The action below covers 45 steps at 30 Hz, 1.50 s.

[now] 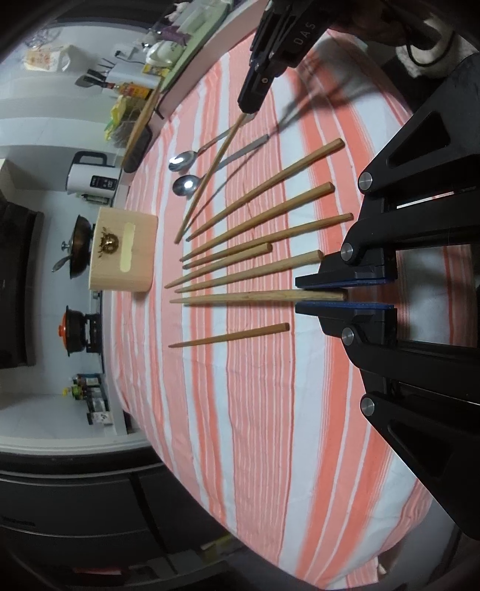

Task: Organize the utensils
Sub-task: 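Lift the left tool's chopstick into the cream box while the right tool carries its chopstick there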

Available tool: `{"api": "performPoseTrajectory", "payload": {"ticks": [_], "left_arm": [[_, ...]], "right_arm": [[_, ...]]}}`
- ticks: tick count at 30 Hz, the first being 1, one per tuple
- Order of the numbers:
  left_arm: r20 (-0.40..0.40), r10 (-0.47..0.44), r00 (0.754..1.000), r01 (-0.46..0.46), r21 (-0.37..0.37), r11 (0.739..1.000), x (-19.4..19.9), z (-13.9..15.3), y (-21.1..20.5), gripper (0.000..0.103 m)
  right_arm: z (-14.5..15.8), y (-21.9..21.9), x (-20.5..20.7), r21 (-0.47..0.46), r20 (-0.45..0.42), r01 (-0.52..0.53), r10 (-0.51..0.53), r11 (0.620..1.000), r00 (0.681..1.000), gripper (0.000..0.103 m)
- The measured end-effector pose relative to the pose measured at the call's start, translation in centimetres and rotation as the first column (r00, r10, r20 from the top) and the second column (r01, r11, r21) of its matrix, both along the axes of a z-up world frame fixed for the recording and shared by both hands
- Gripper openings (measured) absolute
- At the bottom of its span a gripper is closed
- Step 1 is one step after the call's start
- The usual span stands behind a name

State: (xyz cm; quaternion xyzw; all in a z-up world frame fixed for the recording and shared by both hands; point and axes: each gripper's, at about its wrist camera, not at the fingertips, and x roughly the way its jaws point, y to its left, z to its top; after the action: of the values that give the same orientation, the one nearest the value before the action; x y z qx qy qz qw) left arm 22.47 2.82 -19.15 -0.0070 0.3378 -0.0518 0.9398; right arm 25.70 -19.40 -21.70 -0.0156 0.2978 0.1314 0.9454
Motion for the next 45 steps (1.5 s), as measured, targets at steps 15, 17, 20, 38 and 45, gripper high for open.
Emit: {"api": "performPoseTrajectory", "payload": {"ticks": [15, 17, 20, 38, 45], "left_arm": [[0.008, -0.022, 1.0, 0.023, -0.084, 0.996, 1.2, 6.9, 2.2, 0.005], [0.008, -0.021, 1.0, 0.022, -0.098, 0.995, 1.4, 7.2, 2.5, 0.005], [0.02, -0.016, 1.0, 0.017, -0.09, 0.996, 1.4, 7.3, 2.6, 0.005], [0.155, -0.025, 0.988, 0.043, -0.111, 0.993, 3.5, 14.2, 3.4, 0.004], [0.182, -0.063, 0.981, 0.08, -0.091, 0.993, 4.8, 16.9, 2.6, 0.004]], "right_arm": [[7.9, -0.9, 0.4, -0.014, 0.157, -0.026, 0.028, 1.0, 0.987, 0.005], [8.5, -0.9, 0.4, -0.012, 0.172, -0.028, 0.029, 1.0, 0.985, 0.005], [8.9, -0.8, 0.7, -0.01, 0.184, -0.029, 0.03, 1.0, 0.982, 0.005], [13.5, -0.9, 2.4, 0.022, 0.248, -0.072, 0.065, 0.997, 0.967, 0.005], [15.6, -0.9, 3.4, 0.039, 0.252, -0.091, 0.079, 0.995, 0.965, 0.005]]}}
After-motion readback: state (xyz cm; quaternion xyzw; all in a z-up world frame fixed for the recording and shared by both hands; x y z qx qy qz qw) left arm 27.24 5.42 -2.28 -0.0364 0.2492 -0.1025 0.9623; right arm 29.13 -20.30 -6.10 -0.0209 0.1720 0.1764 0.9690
